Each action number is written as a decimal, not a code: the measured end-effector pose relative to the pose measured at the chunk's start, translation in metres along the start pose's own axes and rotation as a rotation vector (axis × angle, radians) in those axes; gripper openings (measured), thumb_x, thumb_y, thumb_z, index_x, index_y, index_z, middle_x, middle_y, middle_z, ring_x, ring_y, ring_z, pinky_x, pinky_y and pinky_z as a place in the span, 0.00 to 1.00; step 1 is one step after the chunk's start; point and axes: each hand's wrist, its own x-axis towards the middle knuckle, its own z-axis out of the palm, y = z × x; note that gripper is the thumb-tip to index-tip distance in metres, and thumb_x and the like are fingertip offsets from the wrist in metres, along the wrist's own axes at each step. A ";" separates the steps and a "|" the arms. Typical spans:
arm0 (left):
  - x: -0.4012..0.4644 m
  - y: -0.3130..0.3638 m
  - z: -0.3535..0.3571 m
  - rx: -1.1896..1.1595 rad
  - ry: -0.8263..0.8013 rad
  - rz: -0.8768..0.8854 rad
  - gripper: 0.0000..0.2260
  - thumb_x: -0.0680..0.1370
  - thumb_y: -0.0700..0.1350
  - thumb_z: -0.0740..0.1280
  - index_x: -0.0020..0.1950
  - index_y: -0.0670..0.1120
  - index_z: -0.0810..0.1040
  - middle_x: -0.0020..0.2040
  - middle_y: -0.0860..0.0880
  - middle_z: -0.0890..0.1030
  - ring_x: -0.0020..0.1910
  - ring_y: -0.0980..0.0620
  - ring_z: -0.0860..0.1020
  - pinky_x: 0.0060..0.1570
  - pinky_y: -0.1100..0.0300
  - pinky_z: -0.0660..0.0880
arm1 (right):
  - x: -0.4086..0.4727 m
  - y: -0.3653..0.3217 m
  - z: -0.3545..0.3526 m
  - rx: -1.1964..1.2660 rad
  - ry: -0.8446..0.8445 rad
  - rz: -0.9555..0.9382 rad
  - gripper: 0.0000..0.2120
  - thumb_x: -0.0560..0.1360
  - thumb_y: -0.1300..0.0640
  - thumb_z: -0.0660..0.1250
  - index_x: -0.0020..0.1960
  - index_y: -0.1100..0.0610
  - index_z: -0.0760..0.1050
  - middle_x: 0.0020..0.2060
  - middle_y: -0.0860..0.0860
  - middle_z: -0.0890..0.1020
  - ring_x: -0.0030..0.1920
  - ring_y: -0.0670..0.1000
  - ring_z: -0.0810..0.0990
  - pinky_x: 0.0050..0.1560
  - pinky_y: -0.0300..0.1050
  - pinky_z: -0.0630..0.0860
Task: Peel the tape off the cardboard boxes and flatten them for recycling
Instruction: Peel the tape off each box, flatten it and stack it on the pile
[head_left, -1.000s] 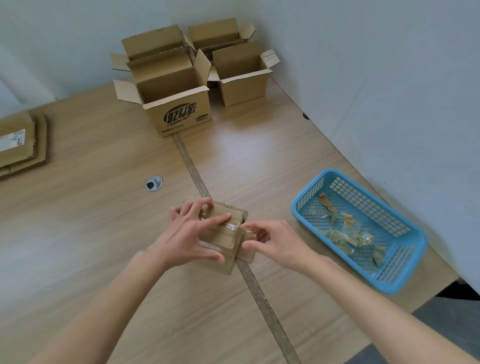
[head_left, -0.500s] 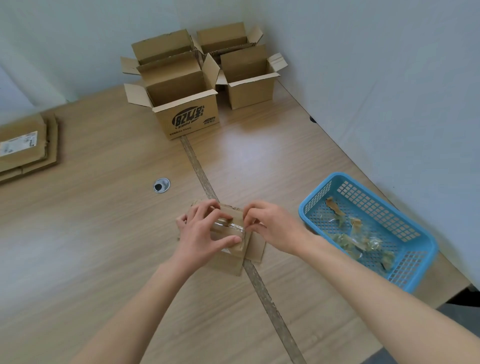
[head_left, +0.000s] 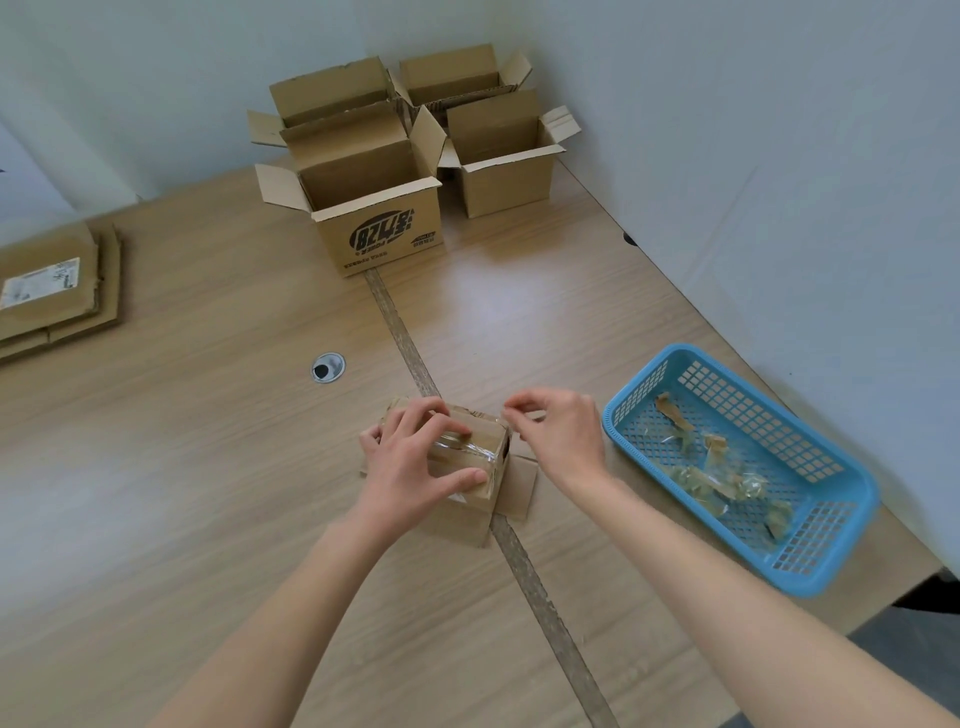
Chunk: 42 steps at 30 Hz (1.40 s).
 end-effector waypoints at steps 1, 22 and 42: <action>-0.001 0.000 0.000 -0.004 0.004 0.004 0.23 0.65 0.73 0.67 0.54 0.62 0.80 0.61 0.63 0.71 0.65 0.57 0.69 0.55 0.52 0.56 | -0.004 -0.001 0.000 -0.034 -0.028 -0.052 0.05 0.75 0.56 0.76 0.50 0.52 0.87 0.41 0.46 0.88 0.37 0.44 0.85 0.45 0.44 0.83; 0.005 -0.004 -0.002 -0.019 -0.044 0.025 0.24 0.67 0.73 0.69 0.56 0.61 0.79 0.63 0.64 0.70 0.66 0.58 0.67 0.55 0.53 0.56 | 0.010 0.018 -0.009 0.157 -0.090 0.268 0.08 0.79 0.59 0.69 0.56 0.53 0.85 0.43 0.45 0.87 0.44 0.44 0.86 0.55 0.47 0.82; 0.009 -0.003 -0.002 -0.029 -0.038 0.001 0.27 0.64 0.74 0.68 0.59 0.65 0.78 0.63 0.65 0.70 0.64 0.61 0.67 0.54 0.53 0.57 | -0.004 0.079 -0.144 -0.256 0.207 0.178 0.07 0.72 0.63 0.76 0.48 0.53 0.87 0.45 0.50 0.87 0.45 0.48 0.85 0.57 0.46 0.81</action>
